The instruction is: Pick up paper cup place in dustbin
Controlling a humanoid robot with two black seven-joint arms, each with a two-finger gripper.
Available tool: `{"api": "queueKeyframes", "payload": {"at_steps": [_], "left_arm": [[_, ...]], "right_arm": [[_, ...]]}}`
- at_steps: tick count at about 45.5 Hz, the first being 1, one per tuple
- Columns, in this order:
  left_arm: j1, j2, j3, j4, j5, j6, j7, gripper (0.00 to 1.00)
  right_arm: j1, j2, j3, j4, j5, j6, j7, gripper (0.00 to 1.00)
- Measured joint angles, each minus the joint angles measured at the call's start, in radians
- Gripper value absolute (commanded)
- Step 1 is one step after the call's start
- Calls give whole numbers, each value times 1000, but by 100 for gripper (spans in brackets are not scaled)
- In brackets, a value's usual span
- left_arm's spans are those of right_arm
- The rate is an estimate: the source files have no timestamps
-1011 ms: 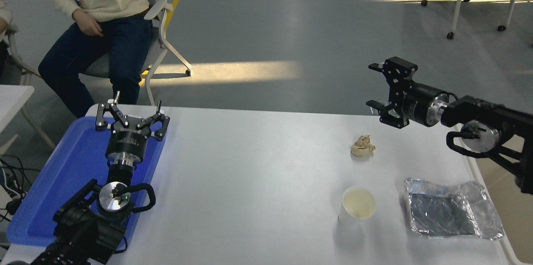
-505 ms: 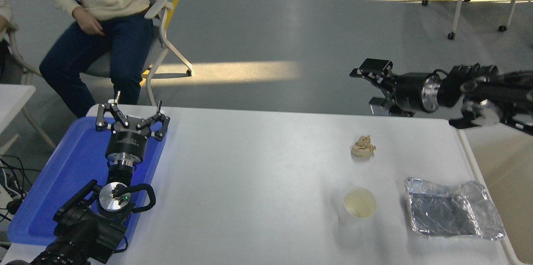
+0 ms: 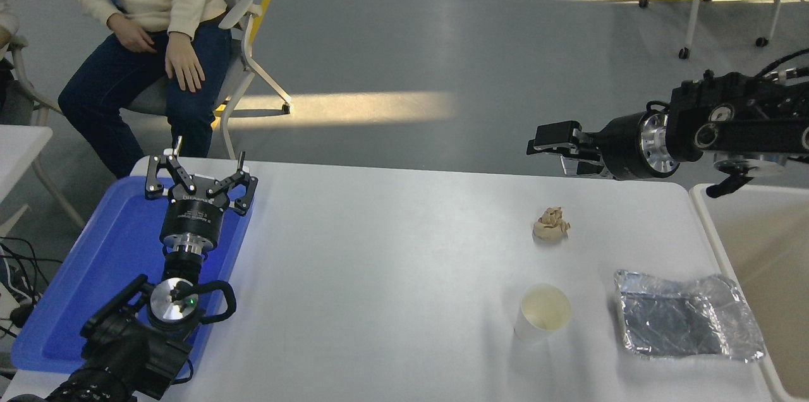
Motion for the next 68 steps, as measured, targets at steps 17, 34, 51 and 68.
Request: {"api": "queueKeyframes", "payload": {"at_steps": [17, 34, 51, 68], "left_arm": [[0, 0, 0, 0, -1, 0, 0, 100], [0, 0, 0, 0, 0, 0, 0, 100], [0, 0, 0, -1, 0, 0, 2, 100], [0, 0, 0, -1, 0, 0, 2, 100]], "right_arm": [[165, 102, -158, 137, -8, 118, 1, 100], [292, 119, -197, 195, 28, 325, 2, 100], [338, 122, -188, 203, 157, 445, 1, 100], [322, 129, -188, 204, 105, 435, -1, 100]]}}
